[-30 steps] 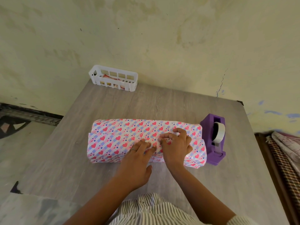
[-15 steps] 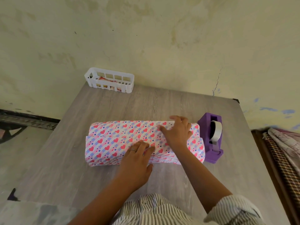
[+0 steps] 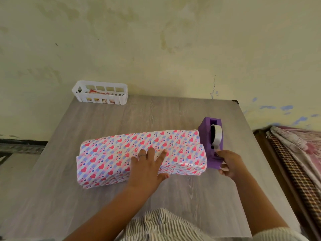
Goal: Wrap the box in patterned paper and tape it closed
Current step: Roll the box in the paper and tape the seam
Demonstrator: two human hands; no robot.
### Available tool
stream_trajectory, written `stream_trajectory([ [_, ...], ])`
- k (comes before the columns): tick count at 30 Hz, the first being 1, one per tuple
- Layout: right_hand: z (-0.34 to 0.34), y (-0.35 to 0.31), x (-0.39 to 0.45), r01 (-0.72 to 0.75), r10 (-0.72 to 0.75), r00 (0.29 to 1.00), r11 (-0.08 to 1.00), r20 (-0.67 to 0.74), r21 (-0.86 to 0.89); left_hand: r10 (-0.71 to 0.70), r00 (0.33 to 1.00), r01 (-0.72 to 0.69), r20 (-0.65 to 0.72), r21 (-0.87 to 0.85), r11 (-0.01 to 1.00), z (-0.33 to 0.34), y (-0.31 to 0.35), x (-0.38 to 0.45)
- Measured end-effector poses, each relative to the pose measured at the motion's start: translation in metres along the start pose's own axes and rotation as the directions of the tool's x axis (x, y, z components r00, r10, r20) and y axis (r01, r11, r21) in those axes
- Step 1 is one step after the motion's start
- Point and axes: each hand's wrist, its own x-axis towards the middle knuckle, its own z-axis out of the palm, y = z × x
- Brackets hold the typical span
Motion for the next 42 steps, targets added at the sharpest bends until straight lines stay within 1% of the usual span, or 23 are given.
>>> stream_trajectory([
  [2, 0.001, -0.008, 0.000, -0.124, 0.119, 0.992, 0.984, 0.043, 0.126, 0.002, 1.000, -0.002, 0.019, 0.006, 1.000, -0.001, 0.002, 0.005],
  [3, 0.000, -0.011, 0.000, -0.164, 0.154, 0.986, 0.968, 0.067, 0.190, 0.001, 1.000, -0.001, 0.030, 0.014, 1.000, -0.002, 0.003, 0.006],
  [5, 0.001, -0.015, -0.001, -0.183, 0.161, 0.982, 0.939, 0.097, 0.290, -0.001, 0.999, -0.001, 0.041, 0.030, 1.000, -0.003, 0.005, 0.009],
  [9, 0.008, -0.012, -0.006, -0.133, 0.114, 0.991, 0.916, 0.070, 0.379, 0.004, 0.998, -0.006, 0.062, 0.042, 0.999, -0.004, 0.006, 0.012],
  [15, 0.014, -0.004, -0.019, 0.010, 0.017, 0.999, 0.834, -0.043, 0.551, 0.007, 0.998, -0.009, 0.055, 0.040, 0.999, 0.000, 0.005, 0.013],
  [18, 0.021, 0.009, -0.022, 0.076, -0.012, 0.994, 0.804, -0.112, 0.590, -0.002, 0.999, 0.000, 0.048, 0.041, 0.999, 0.002, 0.005, 0.013],
  [21, 0.027, 0.025, -0.019, 0.130, -0.037, 0.985, 0.811, -0.171, 0.570, 0.000, 0.999, -0.001, 0.040, 0.047, 0.999, 0.001, 0.006, 0.013],
  [25, 0.031, 0.040, -0.008, 0.130, -0.037, 0.982, 0.851, -0.188, 0.508, -0.001, 1.000, -0.001, 0.031, 0.047, 0.999, 0.002, 0.006, 0.012],
  [29, 0.032, 0.044, 0.000, 0.177, -0.086, 0.955, 0.934, -0.285, 0.312, -0.006, 1.000, 0.005, 0.030, 0.047, 0.999, 0.003, 0.007, 0.013],
  [32, 0.038, 0.044, -0.001, 0.245, -0.161, 0.917, 0.949, -0.365, 0.197, -0.007, 1.000, 0.005, 0.030, 0.049, 0.999, 0.004, 0.007, 0.012],
  [34, 0.039, 0.043, -0.002, 0.272, -0.200, 0.897, 0.953, -0.394, 0.136, -0.005, 1.000, 0.003, 0.030, 0.051, 0.999, 0.004, 0.007, 0.012],
  [36, 0.037, 0.043, -0.001, 0.255, -0.200, 0.895, 0.963, -0.399, 0.089, -0.005, 1.000, 0.004, 0.028, 0.049, 0.999, 0.003, 0.007, 0.013],
  [40, 0.031, 0.064, -0.004, 0.071, -0.028, 0.927, 0.993, -0.373, 0.100, -0.009, 1.000, 0.008, 0.025, 0.037, 0.999, 0.003, 0.007, 0.012],
  [41, 0.032, 0.071, -0.008, 0.067, -0.030, 0.930, 0.994, -0.368, 0.089, -0.010, 1.000, 0.009, 0.022, 0.035, 0.999, 0.003, 0.007, 0.012],
  [42, 0.034, 0.075, -0.015, 0.109, -0.077, 0.929, 0.992, -0.363, 0.068, -0.009, 1.000, 0.009, 0.021, 0.033, 0.999, 0.003, 0.007, 0.012],
])
